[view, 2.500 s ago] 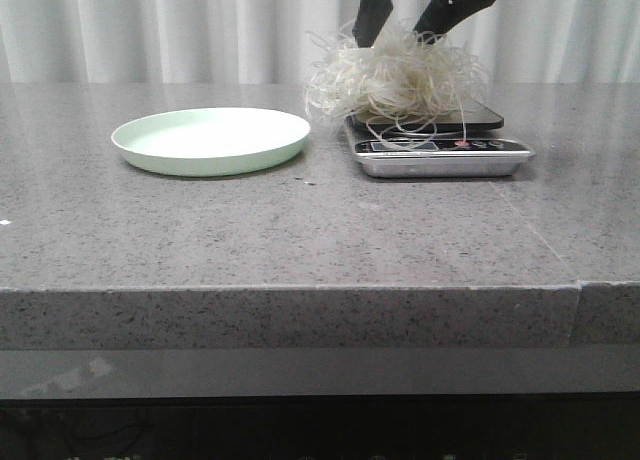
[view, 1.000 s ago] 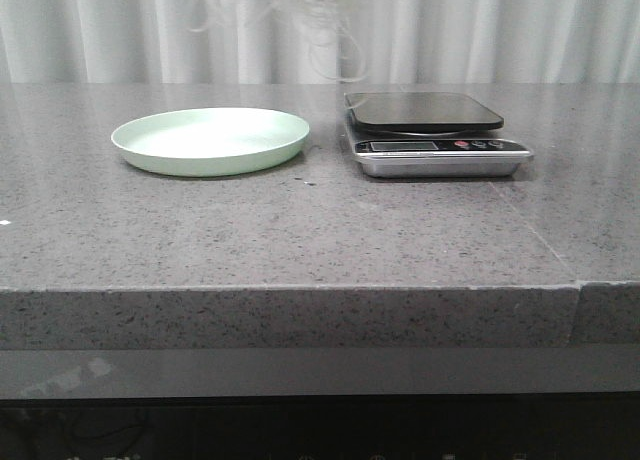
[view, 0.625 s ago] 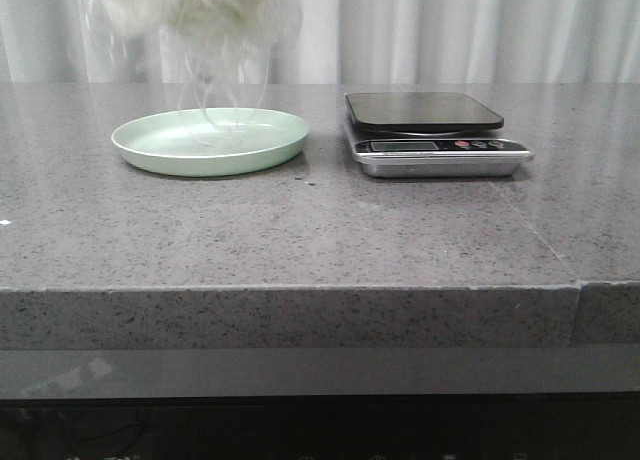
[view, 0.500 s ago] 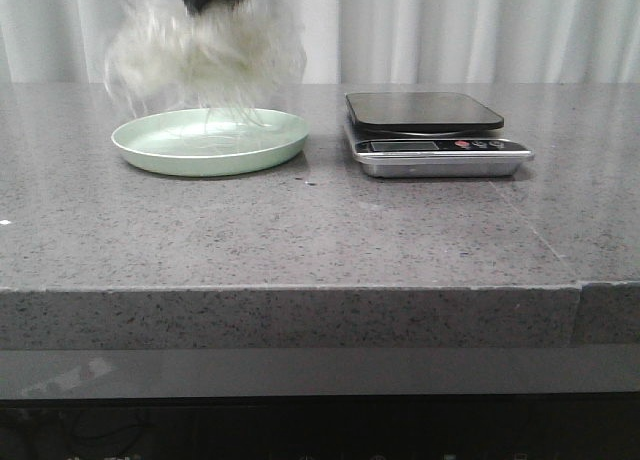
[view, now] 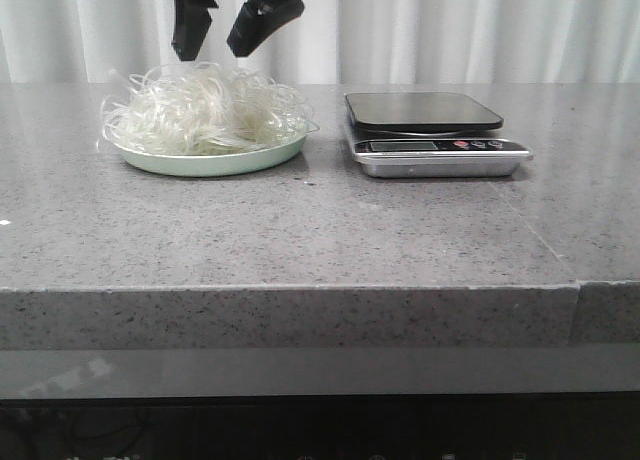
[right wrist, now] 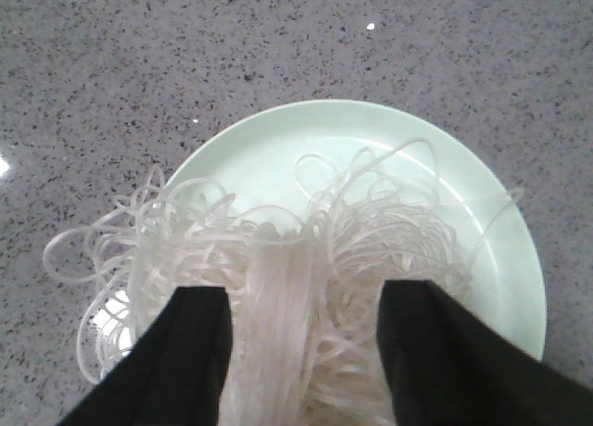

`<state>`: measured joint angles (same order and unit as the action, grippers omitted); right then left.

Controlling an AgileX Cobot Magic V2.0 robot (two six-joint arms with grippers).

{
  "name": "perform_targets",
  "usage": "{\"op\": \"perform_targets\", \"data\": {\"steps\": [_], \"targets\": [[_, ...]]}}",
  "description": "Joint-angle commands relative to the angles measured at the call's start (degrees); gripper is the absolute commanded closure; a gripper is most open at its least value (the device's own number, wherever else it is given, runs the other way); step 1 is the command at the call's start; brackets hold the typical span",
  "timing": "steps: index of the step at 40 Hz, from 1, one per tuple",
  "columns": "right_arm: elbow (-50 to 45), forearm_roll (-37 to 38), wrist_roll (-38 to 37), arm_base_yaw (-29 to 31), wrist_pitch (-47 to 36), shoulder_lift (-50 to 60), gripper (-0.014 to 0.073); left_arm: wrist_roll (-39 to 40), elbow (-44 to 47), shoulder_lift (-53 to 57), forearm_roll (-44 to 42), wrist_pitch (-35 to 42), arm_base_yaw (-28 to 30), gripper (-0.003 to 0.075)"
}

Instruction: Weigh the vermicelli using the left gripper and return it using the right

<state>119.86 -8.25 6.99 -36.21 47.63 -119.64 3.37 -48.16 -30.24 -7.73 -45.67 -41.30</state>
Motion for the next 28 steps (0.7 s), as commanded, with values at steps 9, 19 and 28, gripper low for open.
{"op": "perform_targets", "data": {"steps": [9, 19, 28], "targets": [[1.63, 0.65, -4.3, 1.12, 5.04, 14.27, 0.0107, 0.51, -1.39, -0.32, -0.12, 4.23, -0.48, 0.0281], [-10.55, 1.39, -4.49, 1.12, 2.31, 26.62, 0.0107, 0.51, -1.39, -0.32, -0.12, 4.23, -0.48, 0.0282], [-28.89, 2.9, -4.49, 1.12, -2.41, 41.19, 0.0107, 0.51, -1.39, -0.32, -0.12, 4.23, -0.48, 0.0282]]}}
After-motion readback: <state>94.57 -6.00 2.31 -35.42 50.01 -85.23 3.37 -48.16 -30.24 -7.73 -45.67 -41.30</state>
